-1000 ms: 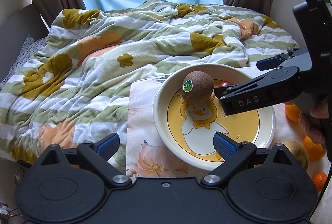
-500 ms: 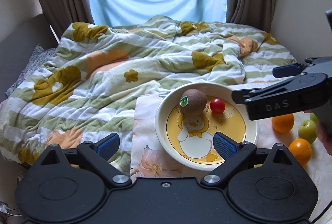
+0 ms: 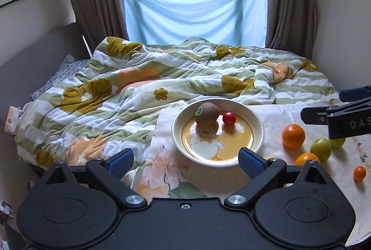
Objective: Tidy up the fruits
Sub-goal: 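Grasp the other red tomato with the left tool while the right grasps a small mandarin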
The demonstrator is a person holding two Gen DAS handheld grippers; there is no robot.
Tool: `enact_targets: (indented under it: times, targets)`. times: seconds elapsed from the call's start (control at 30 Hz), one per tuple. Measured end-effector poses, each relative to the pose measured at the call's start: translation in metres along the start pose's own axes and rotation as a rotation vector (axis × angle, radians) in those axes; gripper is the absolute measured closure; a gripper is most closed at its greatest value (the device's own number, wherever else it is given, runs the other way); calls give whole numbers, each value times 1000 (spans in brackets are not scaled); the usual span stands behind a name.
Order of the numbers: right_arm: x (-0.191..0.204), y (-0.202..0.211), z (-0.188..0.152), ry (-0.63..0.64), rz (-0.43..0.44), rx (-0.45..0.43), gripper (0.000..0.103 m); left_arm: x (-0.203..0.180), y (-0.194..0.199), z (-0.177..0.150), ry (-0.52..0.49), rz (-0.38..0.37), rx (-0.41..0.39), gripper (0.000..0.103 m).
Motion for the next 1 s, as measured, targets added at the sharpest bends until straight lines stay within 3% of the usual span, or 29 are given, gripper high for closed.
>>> enact_targets:
  times: [0.37,0.73,0.87,1.0]
  targets:
    - [-26,39,-67,-44,-13,51,0,-25,4,-49,-19,-25,62,4]
    - [-26,26,-136,-177,-80,157,0,-30,-45,-96,-126,-99,159,7]
    - [-22,18,-153,-220,-87,173,0,-26,-64,-103,-165,-117,183,20]
    - [-18,10,-165,-227,-106,194,0,-22,-80,-106,-166,-141,206,27]
Point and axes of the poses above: each gripper's, at about its wrist camera, not at the fingertips, and y roughly against the way its jaws point, x to its left, z to its top, the point moved 6 cm from there along -y, roughly the way its jaws point, and after that the axes turned 8 degrees about -z, right-handed, at the moved point
